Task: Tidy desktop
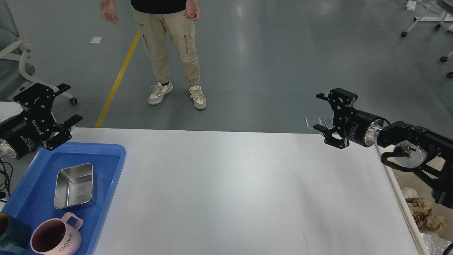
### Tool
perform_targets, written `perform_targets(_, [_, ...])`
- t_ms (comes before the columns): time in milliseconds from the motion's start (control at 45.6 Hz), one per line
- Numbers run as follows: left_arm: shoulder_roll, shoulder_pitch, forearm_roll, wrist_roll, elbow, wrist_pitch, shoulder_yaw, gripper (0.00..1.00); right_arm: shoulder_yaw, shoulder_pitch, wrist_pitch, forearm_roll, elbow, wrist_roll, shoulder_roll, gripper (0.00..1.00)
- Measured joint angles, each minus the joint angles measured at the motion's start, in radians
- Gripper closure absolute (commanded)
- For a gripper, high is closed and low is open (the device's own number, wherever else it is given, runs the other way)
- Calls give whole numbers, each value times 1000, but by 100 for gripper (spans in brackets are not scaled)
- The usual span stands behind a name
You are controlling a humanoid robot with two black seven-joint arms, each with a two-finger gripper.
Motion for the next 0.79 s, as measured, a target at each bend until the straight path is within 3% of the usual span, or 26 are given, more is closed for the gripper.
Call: perform_targets(790, [-216,-227,-216,4,356,11,0,2,346,-106,5,45,-205,-1,381,0])
